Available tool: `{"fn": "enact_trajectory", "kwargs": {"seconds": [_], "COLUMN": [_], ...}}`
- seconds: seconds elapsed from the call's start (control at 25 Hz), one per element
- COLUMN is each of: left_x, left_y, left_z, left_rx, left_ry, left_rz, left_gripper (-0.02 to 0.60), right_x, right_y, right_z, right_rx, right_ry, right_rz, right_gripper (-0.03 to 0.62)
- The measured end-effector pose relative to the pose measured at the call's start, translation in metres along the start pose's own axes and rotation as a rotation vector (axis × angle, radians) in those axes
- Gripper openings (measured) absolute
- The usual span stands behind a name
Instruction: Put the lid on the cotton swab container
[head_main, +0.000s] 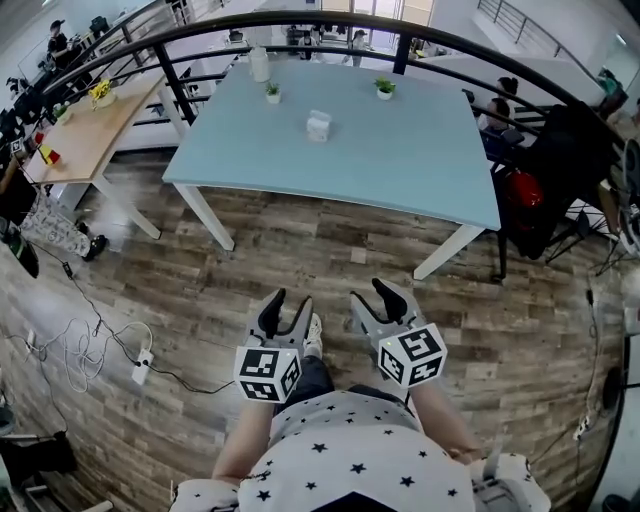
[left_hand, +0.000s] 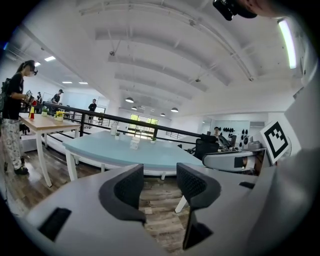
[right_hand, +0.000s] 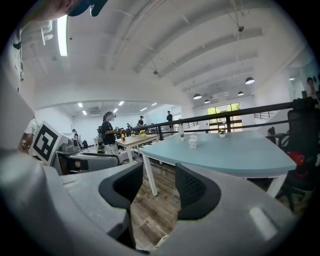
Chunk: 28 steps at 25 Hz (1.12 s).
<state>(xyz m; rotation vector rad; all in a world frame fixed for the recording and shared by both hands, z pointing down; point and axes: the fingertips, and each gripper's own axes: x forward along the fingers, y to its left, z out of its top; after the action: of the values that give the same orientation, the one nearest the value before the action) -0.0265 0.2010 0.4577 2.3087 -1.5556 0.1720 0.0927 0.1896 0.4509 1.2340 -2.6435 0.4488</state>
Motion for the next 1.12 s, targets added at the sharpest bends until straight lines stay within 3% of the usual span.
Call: {"fn": "enact_trajectory", "kwargs": {"seconds": [0.6,1.12], "left_x": [0.135,0.224], "left_y": [0.103,0.16], "left_z": [0.068,0.107], "left_rx": [-0.004,0.006], "left_ry": [0.033,0.052], "left_rz": [-0.05,-0.081], "left_gripper": [0.232,0.236], "right_x": [0.156,0.243], "right_y": [-0.07,-0.119], "right_z": [0.07,0.118], "right_rx": [0.005,0.025], "right_ry": [0.019,-0.004], "right_rz": [-0.029,-0.065], "right_gripper": [0.242,0.245]}}
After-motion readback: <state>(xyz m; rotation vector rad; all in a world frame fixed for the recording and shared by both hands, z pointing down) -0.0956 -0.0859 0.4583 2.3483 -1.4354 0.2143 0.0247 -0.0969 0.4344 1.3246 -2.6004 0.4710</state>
